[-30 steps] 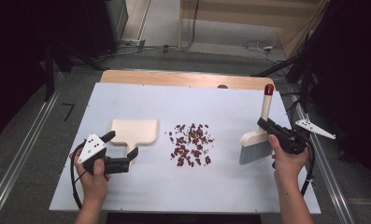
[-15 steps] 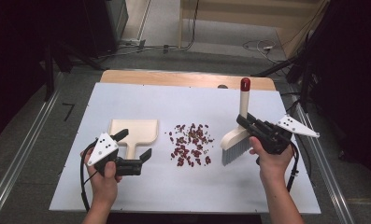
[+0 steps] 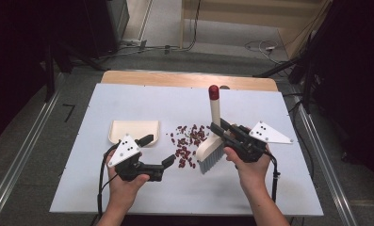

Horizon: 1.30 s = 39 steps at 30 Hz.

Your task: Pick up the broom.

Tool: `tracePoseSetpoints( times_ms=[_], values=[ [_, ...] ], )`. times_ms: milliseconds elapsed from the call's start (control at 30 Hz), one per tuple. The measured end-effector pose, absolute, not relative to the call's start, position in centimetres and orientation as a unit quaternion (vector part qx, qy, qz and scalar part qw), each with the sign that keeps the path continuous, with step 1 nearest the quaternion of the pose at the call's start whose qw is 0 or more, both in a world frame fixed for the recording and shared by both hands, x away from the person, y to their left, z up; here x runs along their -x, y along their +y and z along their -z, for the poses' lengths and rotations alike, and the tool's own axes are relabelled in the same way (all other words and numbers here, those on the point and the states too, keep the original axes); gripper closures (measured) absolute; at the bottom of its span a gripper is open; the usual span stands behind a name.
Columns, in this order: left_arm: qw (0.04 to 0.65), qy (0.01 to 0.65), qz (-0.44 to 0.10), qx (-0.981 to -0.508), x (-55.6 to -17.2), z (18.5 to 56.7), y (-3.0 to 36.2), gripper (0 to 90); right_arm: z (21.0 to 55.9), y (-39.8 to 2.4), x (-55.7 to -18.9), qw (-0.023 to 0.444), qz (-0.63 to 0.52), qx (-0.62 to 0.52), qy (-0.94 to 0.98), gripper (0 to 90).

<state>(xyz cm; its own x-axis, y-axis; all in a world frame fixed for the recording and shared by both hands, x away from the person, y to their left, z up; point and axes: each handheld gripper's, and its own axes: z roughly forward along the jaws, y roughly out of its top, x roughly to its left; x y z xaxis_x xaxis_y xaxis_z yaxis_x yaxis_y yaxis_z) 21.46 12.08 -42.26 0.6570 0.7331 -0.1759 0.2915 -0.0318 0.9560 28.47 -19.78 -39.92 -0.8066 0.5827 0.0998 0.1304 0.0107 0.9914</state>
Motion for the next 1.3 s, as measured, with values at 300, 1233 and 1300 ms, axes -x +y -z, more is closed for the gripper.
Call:
tracePoseSetpoints(
  times_ms=[300, 1233, 1300],
  values=[
    [0.595, 0.36, -0.147, -0.703, -21.4, 42.2, 10.5, 14.4, 40.6, -17.2, -27.5, 0.186, -0.657, -0.225, 0.695, 69.9],
    [0.546, 0.376, -0.106, -0.741, -21.6, 43.1, 7.4, 67.4, 41.4, -13.6, -25.0, 0.224, -0.632, -0.19, 0.717, 69.8],
    [0.541, 0.376, -0.107, -0.745, -21.7, 43.1, 7.5, 67.9, 41.4, -13.5, -24.9, 0.23, -0.626, -0.191, 0.72, 69.8]
  ],
)
